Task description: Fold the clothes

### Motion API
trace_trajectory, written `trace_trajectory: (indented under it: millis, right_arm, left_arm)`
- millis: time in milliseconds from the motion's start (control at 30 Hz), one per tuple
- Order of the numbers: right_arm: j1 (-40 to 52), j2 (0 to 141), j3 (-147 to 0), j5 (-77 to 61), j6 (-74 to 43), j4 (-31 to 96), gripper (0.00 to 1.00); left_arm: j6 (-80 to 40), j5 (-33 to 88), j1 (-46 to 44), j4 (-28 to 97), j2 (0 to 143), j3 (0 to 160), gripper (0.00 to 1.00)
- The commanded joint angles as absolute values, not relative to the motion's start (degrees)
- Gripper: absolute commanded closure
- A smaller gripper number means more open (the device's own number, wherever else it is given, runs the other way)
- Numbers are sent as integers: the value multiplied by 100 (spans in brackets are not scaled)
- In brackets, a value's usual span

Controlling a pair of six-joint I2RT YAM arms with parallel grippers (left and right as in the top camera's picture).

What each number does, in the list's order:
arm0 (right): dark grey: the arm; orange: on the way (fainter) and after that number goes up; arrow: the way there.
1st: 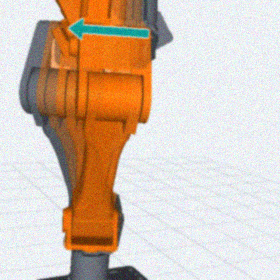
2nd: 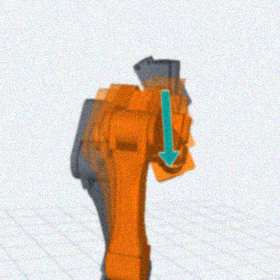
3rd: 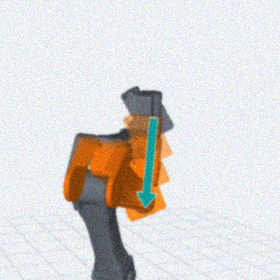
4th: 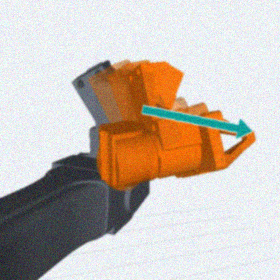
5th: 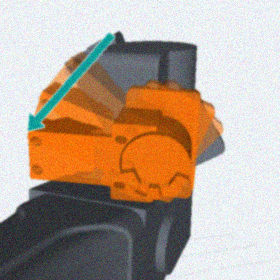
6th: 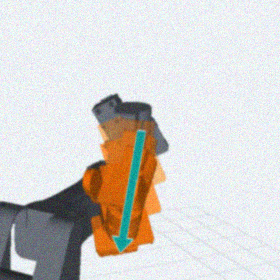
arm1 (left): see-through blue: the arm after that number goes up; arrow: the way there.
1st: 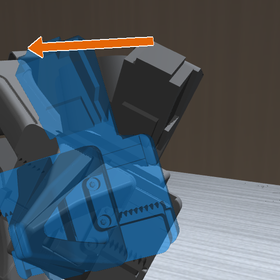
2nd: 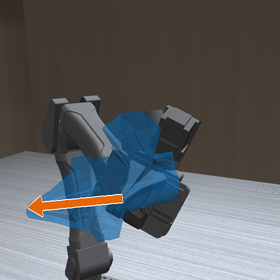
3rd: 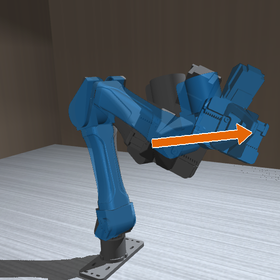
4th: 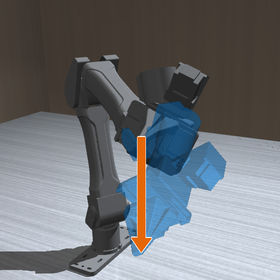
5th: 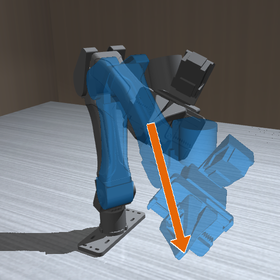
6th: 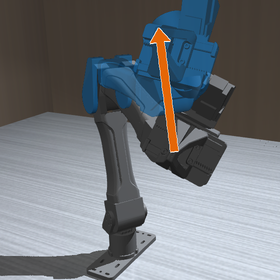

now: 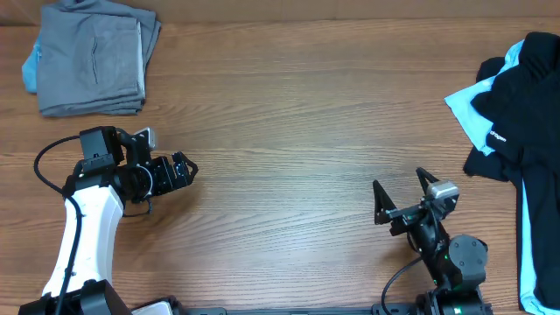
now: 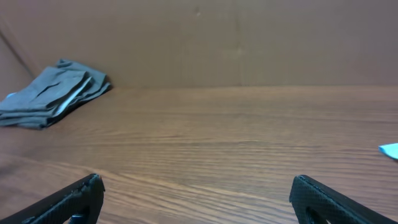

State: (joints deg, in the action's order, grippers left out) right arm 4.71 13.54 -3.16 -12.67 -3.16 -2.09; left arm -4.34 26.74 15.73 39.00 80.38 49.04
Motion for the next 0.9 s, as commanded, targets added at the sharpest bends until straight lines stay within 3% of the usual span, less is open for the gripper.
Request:
trace_trajectory:
  millis: [0, 867]
  right_arm:
    - [172, 987, -143, -1553, -298, -252, 0]
    - [-200, 12, -47, -1013, -298, 381, 0]
  left_arm:
    - [-473, 2633, 1577, 3894, 8073, 4858, 0]
    - [-473, 2633, 1577, 3894, 8073, 4858, 0]
